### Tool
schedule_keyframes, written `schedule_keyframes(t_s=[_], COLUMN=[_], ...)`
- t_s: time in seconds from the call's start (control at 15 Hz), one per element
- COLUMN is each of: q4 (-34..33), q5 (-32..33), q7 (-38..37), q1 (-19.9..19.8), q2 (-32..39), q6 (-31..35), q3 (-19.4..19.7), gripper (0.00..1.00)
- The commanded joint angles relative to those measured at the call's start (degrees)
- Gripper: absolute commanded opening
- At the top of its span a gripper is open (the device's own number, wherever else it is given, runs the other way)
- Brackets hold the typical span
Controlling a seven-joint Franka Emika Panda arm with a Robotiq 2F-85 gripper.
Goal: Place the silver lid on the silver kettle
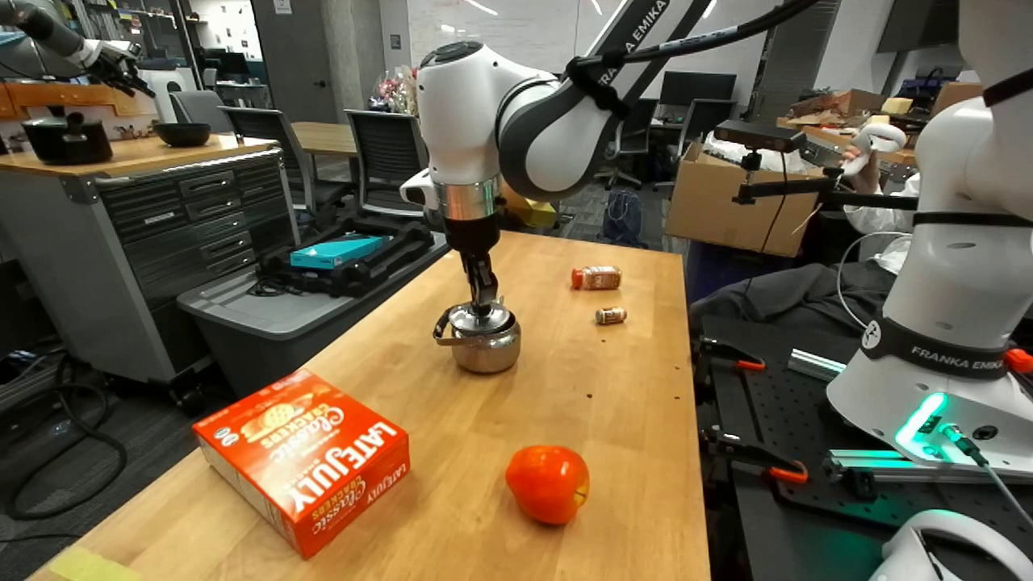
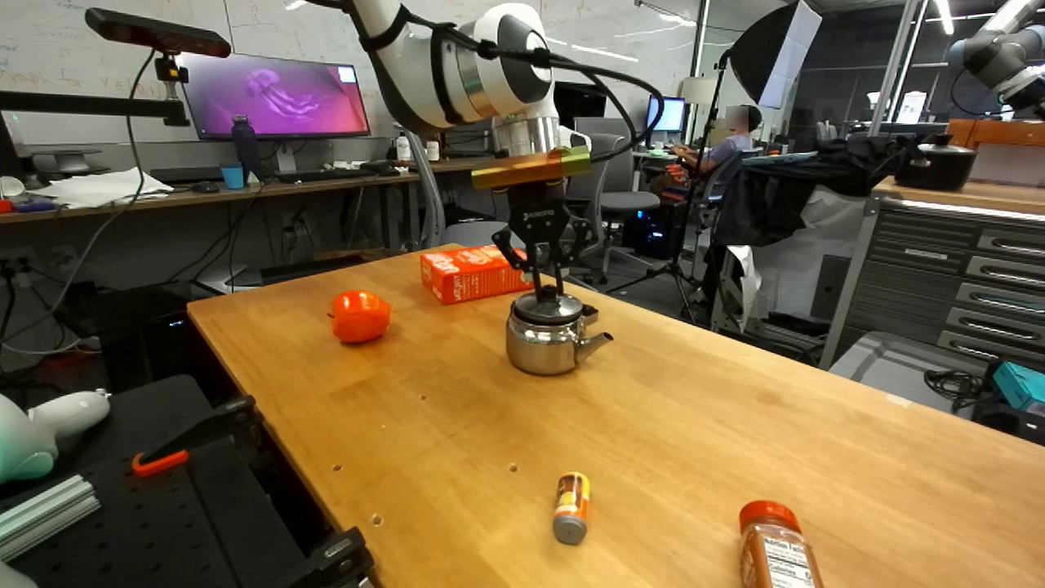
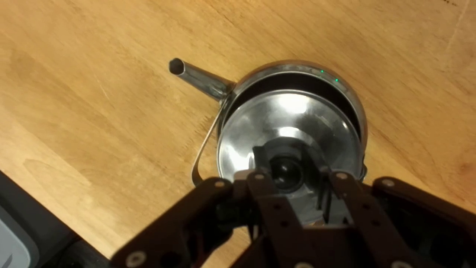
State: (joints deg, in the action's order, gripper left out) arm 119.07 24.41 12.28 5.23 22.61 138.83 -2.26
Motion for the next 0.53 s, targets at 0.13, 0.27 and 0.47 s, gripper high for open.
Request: schedule_keyframes(t_s=[0.13, 0.27, 0.47], q4=[1.7, 1.3, 0.8], q5=[1.7, 1.4, 0.8], q7=[-1.6, -1.4, -1.2], q1=[1.1, 0.9, 0.4], q2=[-1.6, -1.1, -0.4], q6=[-0.4, -0.7, -1.4], q3=[0.8, 0.9, 1.2], gripper=[0.07, 0.07, 0.07])
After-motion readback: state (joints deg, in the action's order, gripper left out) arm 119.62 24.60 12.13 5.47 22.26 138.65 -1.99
